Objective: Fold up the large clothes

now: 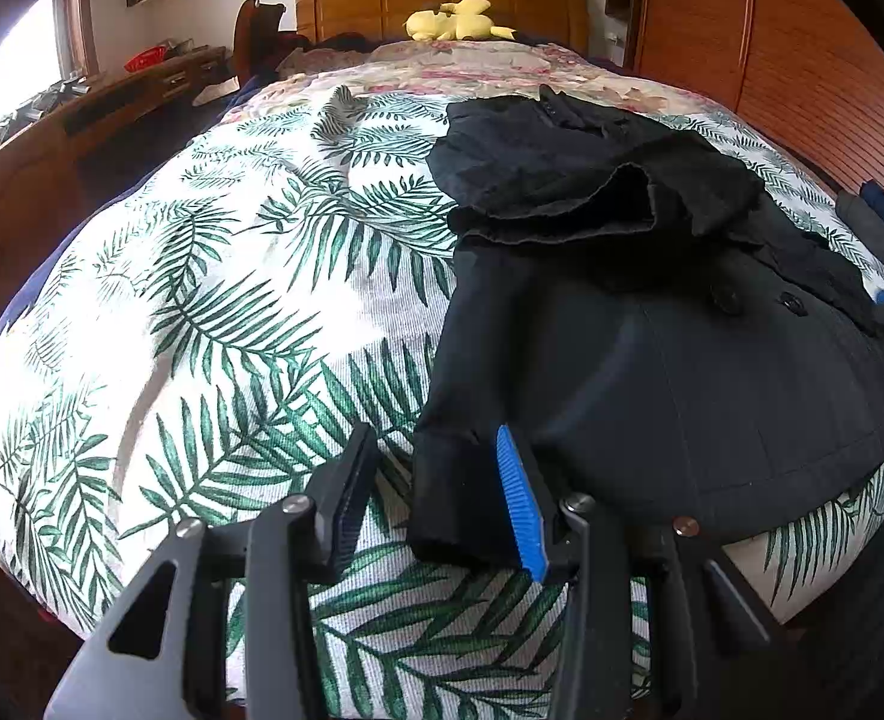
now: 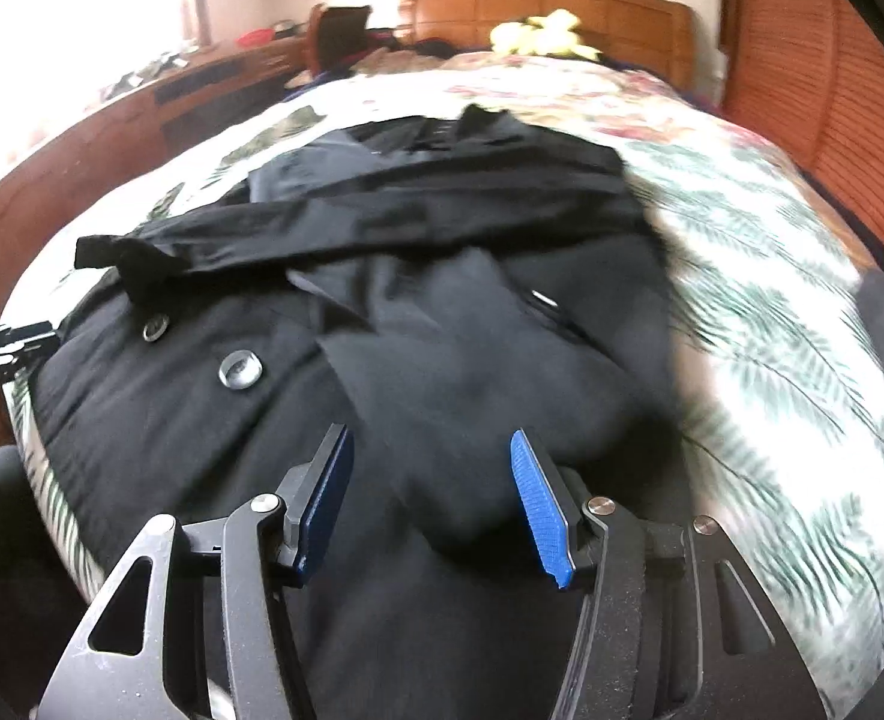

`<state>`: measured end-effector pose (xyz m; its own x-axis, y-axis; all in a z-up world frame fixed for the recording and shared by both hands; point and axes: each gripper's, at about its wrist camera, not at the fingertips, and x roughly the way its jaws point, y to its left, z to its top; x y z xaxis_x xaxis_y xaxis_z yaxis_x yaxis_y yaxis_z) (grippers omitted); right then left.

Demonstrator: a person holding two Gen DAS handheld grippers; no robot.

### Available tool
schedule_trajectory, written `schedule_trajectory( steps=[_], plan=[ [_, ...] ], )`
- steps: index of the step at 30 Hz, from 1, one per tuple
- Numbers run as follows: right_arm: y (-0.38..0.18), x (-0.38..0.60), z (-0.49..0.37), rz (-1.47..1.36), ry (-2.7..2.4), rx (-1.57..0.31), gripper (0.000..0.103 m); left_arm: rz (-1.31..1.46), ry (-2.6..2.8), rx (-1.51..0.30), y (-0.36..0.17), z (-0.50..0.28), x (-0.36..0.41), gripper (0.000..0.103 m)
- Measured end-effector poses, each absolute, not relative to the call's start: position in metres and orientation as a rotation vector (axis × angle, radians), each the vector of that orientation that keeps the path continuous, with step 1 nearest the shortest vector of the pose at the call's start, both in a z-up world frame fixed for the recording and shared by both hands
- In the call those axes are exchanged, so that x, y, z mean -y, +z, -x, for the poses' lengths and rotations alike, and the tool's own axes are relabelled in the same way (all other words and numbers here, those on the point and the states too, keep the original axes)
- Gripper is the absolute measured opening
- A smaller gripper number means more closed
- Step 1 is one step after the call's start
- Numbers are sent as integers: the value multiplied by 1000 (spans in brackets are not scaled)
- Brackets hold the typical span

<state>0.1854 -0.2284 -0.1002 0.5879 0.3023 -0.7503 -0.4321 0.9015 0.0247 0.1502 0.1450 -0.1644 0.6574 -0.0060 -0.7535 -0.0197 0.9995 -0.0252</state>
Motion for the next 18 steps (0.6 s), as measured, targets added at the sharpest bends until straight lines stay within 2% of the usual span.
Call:
schedule_trajectory(
  steps=[8, 18],
  plan=[
    [-107, 299, -148, 175, 308, -906, 57, 58, -15, -851, -157, -126, -143, 41],
    [-117, 310, -125, 159, 273, -922, 57, 79, -25, -846, -160, -115, -146, 41]
  ],
)
